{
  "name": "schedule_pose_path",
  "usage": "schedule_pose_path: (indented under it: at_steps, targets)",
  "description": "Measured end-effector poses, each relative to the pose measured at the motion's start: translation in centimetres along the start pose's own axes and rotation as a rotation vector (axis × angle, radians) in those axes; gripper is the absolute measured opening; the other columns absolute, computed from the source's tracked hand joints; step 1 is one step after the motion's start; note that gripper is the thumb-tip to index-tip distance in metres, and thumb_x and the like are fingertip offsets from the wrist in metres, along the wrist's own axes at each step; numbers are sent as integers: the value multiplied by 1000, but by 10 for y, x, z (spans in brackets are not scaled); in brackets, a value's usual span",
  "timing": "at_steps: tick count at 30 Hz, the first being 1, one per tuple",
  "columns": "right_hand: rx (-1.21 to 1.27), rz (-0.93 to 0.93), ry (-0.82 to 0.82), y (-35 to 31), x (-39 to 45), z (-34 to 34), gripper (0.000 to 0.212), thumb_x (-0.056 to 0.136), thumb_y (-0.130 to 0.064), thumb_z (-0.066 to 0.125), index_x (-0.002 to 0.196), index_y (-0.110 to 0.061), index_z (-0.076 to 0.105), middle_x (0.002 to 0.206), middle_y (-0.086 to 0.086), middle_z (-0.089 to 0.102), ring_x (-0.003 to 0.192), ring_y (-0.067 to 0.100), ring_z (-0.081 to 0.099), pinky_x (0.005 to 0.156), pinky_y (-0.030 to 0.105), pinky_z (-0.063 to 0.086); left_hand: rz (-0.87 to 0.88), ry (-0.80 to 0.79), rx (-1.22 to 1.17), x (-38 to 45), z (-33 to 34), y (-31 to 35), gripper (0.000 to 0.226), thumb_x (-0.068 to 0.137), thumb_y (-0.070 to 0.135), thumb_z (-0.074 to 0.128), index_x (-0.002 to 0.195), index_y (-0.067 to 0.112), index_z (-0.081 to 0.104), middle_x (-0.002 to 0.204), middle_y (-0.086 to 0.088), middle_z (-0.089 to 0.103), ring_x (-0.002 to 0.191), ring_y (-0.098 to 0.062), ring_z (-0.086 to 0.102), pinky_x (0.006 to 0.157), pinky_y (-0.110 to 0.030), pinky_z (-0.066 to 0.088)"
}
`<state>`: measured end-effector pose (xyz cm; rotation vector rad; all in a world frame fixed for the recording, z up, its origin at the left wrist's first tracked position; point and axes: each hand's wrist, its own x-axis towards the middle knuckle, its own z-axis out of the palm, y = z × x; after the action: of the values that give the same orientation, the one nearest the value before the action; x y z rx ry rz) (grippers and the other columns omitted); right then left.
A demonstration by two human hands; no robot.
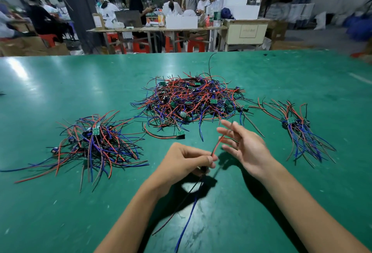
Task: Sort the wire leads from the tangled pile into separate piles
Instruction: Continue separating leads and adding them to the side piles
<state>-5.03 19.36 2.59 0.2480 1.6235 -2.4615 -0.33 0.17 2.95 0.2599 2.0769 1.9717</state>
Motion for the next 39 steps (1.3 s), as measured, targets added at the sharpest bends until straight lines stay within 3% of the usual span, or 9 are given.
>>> schedule_pose_path:
  at_steps: [2,5,7,12,18,22,29,33,39]
  targets:
    - [-253,-139,-15,8,-4,8,29,107,-32,45,118,-18,67,94,2,79,62,12,70,52,23,55,0,104,-152,2,-3,2,11,86,16,73,93,15,82,90,-9,78,70,-9,65,63,-18,53]
    - [-783,-445,-96,23,-9,12,27,92,-22,72,119,-25,67,90,-3,77,63,12,68,64,28,56,-22,276,-412,7,-8,4,14,83,26,73,86,16,82,93,-6,77,66,-8,66,61,-16,54]
    - [-897,-520,-212,32,-16,17,35,82,-30,84,112,-35,68,90,-8,76,69,17,69,71,30,58,-36,360,-498,9,-10,3,13,82,27,74,76,17,81,89,-5,77,68,-9,69,64,-16,56]
    - [-496,-496,-183,34,-20,34,4,89,-33,76,92,-30,75,83,0,77,63,11,68,58,18,51,16,401,-590,8,-7,2,17,78,25,76,85,10,76,84,-8,77,71,-13,74,65,-17,57]
    - [-211,-314,-42,20,-22,33,21,82,-40,73,82,-19,77,88,5,78,63,15,67,56,19,50,164,409,-528,8,7,1,26,74,18,79,92,0,75,86,-14,76,82,-21,74,73,-22,58]
    - [-54,-221,-124,14,-20,31,24,82,-42,71,97,-27,80,88,-1,74,64,10,64,56,17,49,221,311,-499,6,14,1,12,76,18,79,86,10,77,95,-18,77,96,-28,75,76,-23,58]
    - [20,-121,-205,9,-15,28,18,76,-43,67,79,-32,80,79,-4,72,66,6,62,68,22,44,356,192,-296,5,9,-2,17,75,9,83,92,10,79,95,-13,78,86,-18,74,77,-22,56]
    - [-7,-120,-211,3,-12,18,17,74,-42,70,76,-29,81,72,-6,70,60,4,60,67,17,48,319,339,-36,13,-3,-6,21,87,-5,71,102,8,74,96,-11,77,79,-20,75,75,-23,58]
    - [-382,-277,-294,6,-13,11,20,79,-40,73,79,-21,80,71,-8,68,65,2,57,63,11,46,5,83,-276,6,0,-2,40,93,39,60,111,6,74,103,-17,76,91,-33,75,76,-31,62]
